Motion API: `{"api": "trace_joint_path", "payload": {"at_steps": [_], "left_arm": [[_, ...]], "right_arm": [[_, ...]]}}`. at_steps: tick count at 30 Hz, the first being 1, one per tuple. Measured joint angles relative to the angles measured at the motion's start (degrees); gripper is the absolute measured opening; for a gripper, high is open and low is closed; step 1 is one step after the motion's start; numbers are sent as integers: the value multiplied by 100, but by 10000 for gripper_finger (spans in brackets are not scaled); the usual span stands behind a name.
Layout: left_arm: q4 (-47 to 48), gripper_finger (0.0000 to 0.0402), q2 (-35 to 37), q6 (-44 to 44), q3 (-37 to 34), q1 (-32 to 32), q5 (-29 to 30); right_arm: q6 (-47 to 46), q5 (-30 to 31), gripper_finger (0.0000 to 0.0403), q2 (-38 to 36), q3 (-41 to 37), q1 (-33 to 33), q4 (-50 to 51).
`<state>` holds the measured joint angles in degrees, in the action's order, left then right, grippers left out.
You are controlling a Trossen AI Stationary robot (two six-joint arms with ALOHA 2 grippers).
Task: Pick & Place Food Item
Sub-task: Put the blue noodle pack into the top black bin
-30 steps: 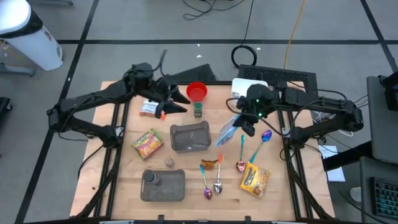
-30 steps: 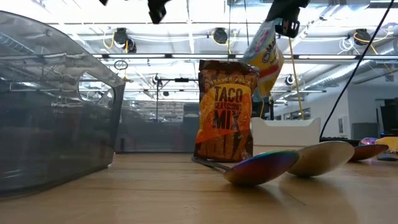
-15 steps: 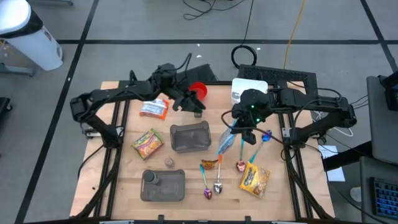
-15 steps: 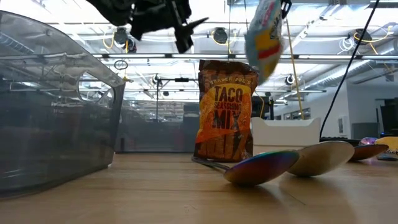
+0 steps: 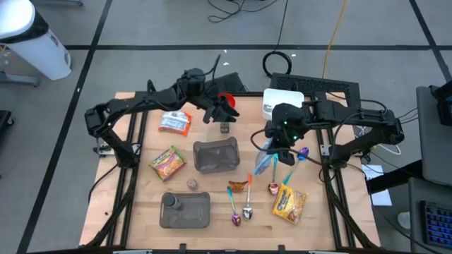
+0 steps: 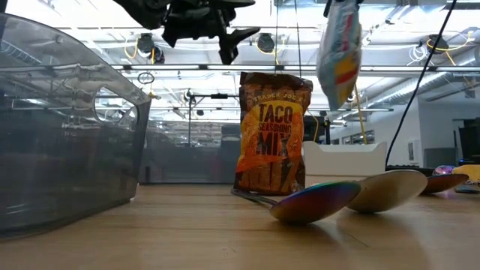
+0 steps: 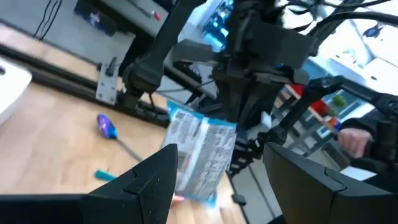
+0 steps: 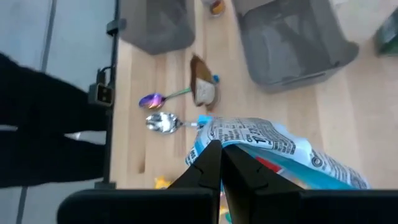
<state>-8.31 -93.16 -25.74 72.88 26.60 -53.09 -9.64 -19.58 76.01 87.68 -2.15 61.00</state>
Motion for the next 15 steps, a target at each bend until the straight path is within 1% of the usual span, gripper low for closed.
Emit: {"api": "trace_joint_path", "payload": {"at_steps": [3,5,9,12,15], "left_arm": [[556,243,-1,317,195,17,-19],[804,243,-1,633,292,6,125],[1405,243,-3,1663,586,-146,722],[2226,243,-3,2765,1000,-357,1286],[3171,243,-5,3893,1492,-643,1837]], "right_arm": [[109,-22,0,0,0,146,4],[139,-28,0,0,0,224,-25],[18,-351,0,0,0,244,-503],[-71,-605,0,0,0,268,-885],[-80,-739,0,0,0,342,-1004]]}}
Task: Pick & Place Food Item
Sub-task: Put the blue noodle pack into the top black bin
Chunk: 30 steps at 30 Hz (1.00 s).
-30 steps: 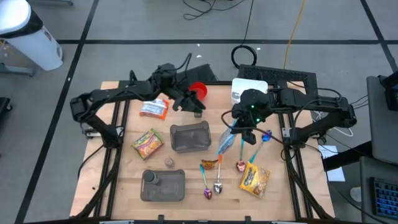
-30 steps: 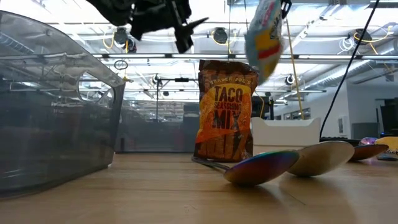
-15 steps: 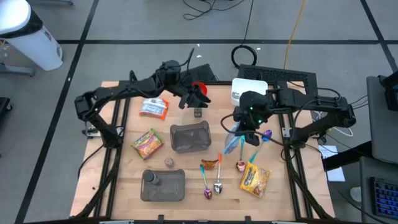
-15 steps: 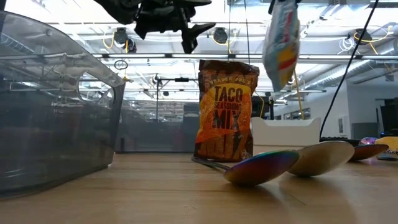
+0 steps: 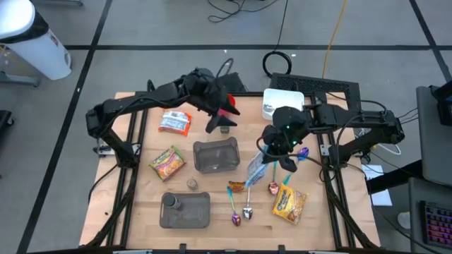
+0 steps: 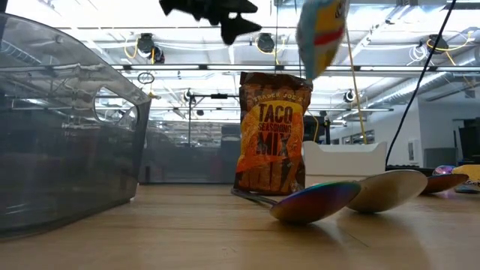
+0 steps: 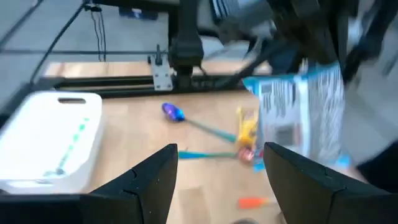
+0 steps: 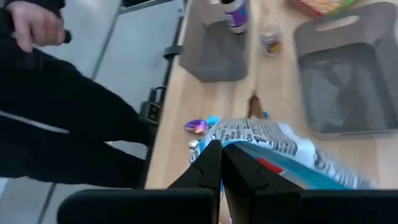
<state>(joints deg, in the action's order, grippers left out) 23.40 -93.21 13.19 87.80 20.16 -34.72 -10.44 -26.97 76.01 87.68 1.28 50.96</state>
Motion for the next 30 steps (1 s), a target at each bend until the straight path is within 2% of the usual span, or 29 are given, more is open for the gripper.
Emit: {"api": "trace_joint_path", "payload": {"at_steps": [3,6,13,23,30], "left_arm": [[500,243,4,602,390,-279,273],[517,243,4,608,543,-466,337],[351,243,-18,-91,530,-618,411],[354,243,-33,-1232,523,-736,671],[332,243,-81,-1337,519,-945,627]], "right_arm": [[-36,-67,0,7,0,87,-15],[-41,-178,0,85,-1,112,-27],[-276,140,0,82,-7,-233,-331],[-840,146,0,68,-7,-860,-856],[-839,133,0,66,-7,-1029,-1547]]}}
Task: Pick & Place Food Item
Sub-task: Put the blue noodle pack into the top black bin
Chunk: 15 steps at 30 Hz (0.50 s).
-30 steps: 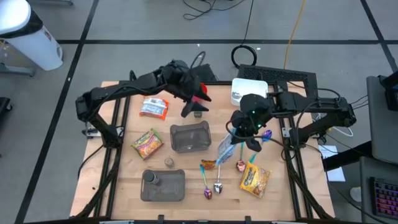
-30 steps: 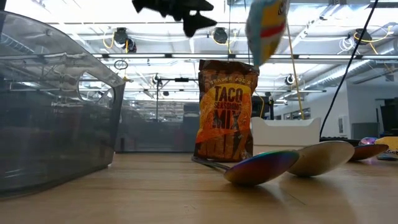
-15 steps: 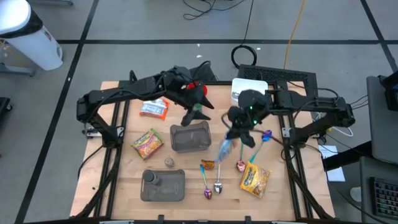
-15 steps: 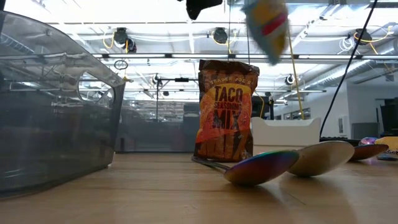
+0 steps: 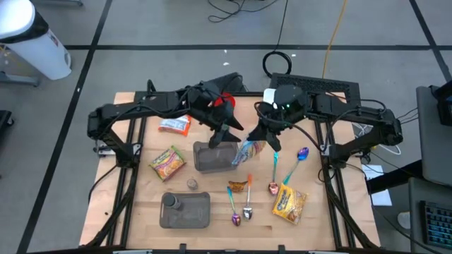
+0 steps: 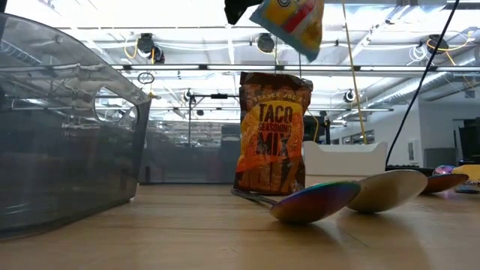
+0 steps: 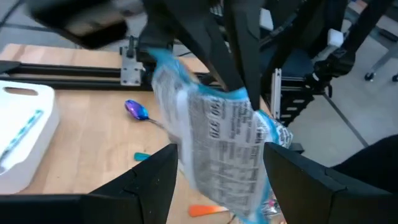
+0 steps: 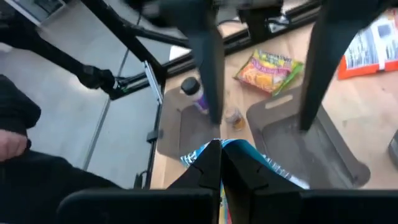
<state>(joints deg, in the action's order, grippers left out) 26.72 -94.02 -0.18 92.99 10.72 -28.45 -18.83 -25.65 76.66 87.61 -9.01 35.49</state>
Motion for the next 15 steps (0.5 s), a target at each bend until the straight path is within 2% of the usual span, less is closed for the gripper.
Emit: {"api": "trace_joint_path", "payload": {"at_steps": [2,8,15], "left_arm": [[-65,243,0,-123,-4,-31,-2],[-300,243,0,-365,-4,-120,134],[-303,243,2,-382,-4,-175,927]], "right_arm": [[-2,63,0,0,0,-5,14],[-2,741,0,0,0,-11,-3],[-4,924,0,4,0,-106,-213]]}}
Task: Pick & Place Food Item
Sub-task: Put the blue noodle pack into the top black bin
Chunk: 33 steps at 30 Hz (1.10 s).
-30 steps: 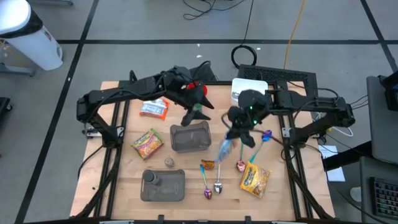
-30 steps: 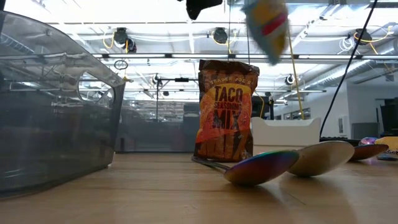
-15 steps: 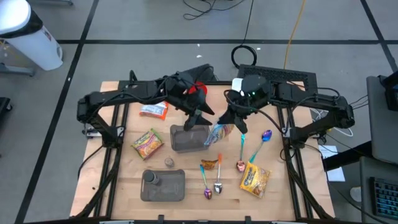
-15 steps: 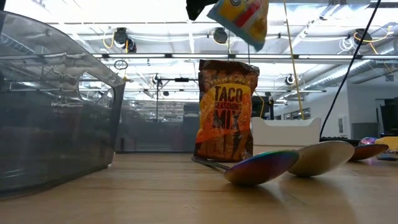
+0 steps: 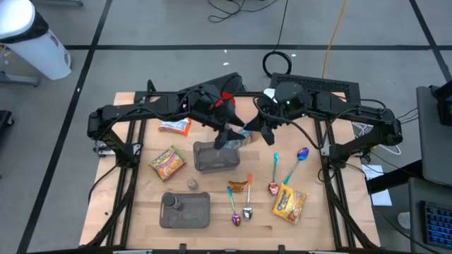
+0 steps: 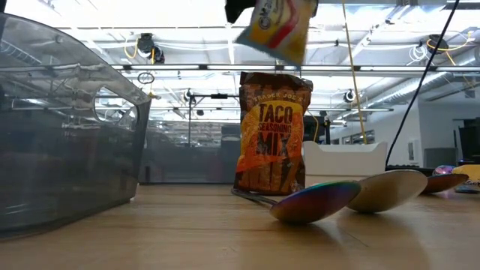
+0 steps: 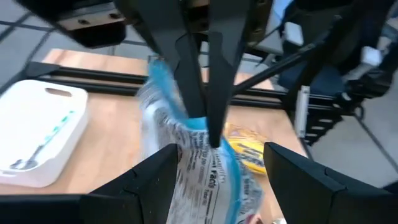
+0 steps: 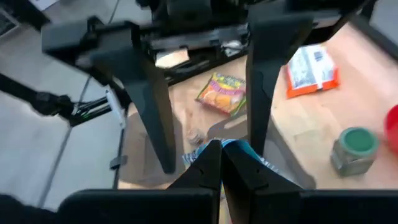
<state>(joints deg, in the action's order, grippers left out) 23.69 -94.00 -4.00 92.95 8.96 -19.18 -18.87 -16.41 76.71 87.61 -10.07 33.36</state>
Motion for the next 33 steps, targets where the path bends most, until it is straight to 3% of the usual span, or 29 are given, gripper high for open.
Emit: {"api": "trace_joint_path", "payload": {"at_steps": [5,13,17,25,33], "left_arm": [[65,243,0,27,0,-1,469],[60,232,0,38,0,12,725],[58,179,0,69,0,10,726],[24,24,0,246,2,5,717],[26,5,9,387,2,16,590]], "right_arm": [[-4,-8,0,0,0,-37,-251],[-25,-10,0,14,0,-52,-312],[-17,-10,0,31,0,-52,-288],[2,38,0,31,0,-54,-272],[130,248,3,31,0,-47,-373]]}}
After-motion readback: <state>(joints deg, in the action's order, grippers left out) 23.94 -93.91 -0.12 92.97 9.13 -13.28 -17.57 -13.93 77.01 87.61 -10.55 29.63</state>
